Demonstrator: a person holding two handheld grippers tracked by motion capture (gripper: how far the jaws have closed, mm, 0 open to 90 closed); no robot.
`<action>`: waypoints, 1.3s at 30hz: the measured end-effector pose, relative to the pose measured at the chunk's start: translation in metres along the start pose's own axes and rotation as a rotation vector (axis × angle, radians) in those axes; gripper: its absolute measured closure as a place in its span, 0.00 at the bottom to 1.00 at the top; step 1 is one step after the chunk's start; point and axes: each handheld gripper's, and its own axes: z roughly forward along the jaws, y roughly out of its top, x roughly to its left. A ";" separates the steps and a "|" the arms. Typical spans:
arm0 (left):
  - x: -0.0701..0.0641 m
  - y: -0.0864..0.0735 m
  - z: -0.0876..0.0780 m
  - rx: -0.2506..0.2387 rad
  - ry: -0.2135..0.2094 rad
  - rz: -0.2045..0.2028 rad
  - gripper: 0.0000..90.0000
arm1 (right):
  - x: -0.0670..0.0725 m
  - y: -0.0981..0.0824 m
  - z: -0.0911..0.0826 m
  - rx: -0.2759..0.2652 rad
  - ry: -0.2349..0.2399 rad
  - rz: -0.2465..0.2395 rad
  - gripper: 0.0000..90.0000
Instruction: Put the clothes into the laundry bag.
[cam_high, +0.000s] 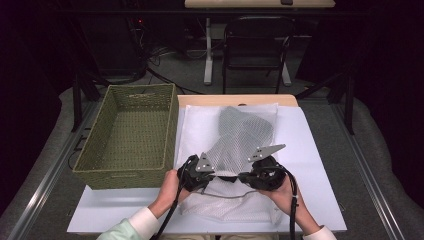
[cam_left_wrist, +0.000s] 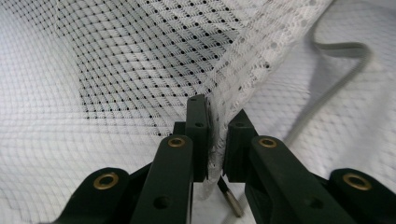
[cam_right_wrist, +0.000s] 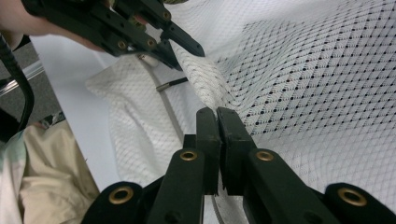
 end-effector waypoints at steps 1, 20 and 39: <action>-0.002 -0.001 -0.002 0.001 -0.004 0.004 0.94 | 0.000 -0.002 0.000 0.004 0.002 -0.002 0.98; -0.020 -0.028 -0.011 0.168 -0.037 0.073 0.79 | 0.005 -0.032 0.025 0.144 0.023 -0.026 0.98; -0.038 -0.060 -0.019 0.264 -0.075 0.046 0.97 | -0.002 -0.040 0.032 0.199 0.025 -0.003 0.98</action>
